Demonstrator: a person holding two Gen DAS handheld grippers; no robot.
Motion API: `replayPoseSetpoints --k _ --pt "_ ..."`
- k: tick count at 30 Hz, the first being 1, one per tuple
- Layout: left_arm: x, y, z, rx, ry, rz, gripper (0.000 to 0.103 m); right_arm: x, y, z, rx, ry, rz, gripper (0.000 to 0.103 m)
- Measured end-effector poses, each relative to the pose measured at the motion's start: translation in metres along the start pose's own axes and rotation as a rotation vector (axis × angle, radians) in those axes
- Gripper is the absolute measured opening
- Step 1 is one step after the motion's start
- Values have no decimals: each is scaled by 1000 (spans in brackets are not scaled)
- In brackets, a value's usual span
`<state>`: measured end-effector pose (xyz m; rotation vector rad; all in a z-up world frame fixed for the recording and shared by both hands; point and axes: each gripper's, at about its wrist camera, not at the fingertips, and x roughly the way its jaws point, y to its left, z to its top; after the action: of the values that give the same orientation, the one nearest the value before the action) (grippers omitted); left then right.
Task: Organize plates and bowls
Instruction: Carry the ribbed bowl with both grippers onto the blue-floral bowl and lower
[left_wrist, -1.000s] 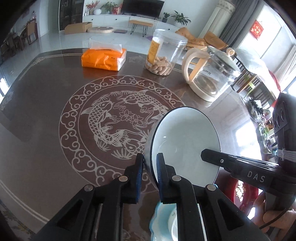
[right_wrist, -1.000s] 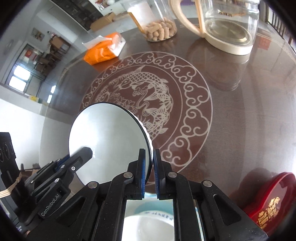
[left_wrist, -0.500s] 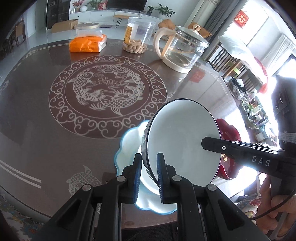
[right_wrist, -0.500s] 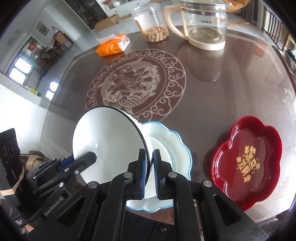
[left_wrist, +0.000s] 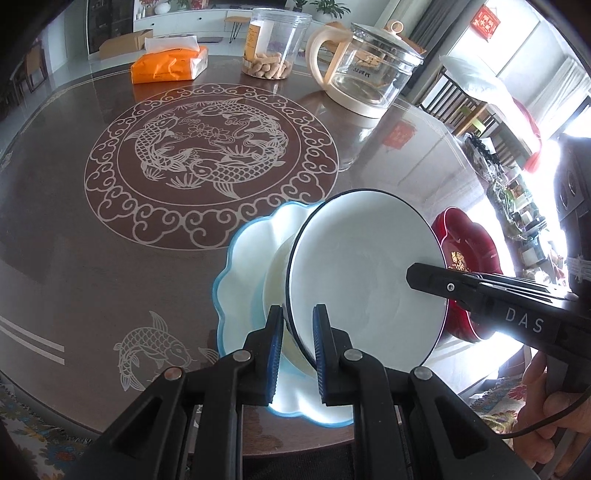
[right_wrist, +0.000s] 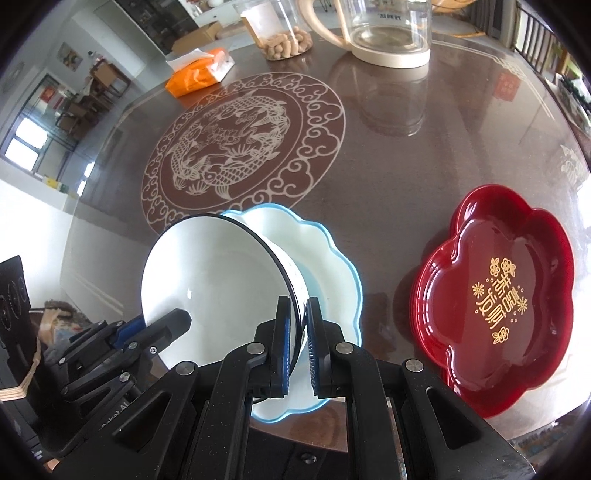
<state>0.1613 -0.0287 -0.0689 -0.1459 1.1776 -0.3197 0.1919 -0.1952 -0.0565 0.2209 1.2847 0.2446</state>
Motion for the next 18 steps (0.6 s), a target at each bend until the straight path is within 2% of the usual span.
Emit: replayPoseSetpoints --k 6,12,18 --pt "0 -5 0 34 -12 27 14 2 2 -1 -28 -11 -20 11" --pt "-2 -9 0 88 -38 89 18 9 5 -4 -58 -23 -46 11" --pt "-6 -11 3 111 -59 107 18 8 9 -5 -94 -45 -71 11"
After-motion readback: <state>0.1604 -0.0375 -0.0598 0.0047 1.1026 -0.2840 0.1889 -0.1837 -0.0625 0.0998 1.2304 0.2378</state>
